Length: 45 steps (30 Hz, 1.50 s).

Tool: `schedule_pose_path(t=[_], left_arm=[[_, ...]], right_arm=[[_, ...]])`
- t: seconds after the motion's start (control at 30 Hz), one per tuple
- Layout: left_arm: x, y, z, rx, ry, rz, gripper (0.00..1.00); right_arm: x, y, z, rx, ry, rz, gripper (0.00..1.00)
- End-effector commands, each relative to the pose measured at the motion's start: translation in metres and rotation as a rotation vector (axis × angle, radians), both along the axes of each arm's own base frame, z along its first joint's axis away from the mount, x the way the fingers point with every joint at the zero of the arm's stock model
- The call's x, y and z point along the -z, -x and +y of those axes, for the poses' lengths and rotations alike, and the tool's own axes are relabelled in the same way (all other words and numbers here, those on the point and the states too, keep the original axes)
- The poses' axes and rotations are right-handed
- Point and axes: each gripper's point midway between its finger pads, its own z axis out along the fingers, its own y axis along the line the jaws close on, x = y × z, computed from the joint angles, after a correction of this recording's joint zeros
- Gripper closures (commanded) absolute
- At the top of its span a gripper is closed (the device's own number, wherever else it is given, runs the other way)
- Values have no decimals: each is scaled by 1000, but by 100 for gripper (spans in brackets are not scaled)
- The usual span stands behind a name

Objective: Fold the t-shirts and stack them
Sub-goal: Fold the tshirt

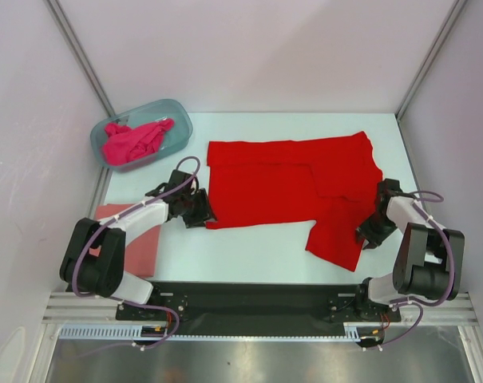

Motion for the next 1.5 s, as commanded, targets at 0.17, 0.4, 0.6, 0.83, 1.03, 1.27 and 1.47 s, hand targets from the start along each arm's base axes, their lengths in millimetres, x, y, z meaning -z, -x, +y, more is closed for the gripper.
schedule_pose_path(t=[0.17, 0.4, 0.6, 0.83, 1.03, 1.27, 1.47], left_arm=[[0, -8, -4, -15, 27, -11, 42], [13, -6, -2, -49, 17, 31, 42], [13, -3, 7, -105, -8, 28, 45], [10, -1, 16, -162, -48, 50, 42], [25, 1, 5, -160, -10, 129, 44], [33, -2, 8, -170, -31, 144, 57], [41, -2, 25, -190, -58, 149, 100]], right_arm=[[14, -4, -4, -19, 23, -20, 84], [6, -2, 1, -8, 9, -24, 100], [1, -4, 1, -9, 8, -42, 100], [2, -3, 5, -14, 3, -42, 100], [0, -4, 6, -16, -1, -49, 100], [-6, -5, 7, -12, 1, -70, 100], [-14, 6, 5, 29, 22, -52, 100]])
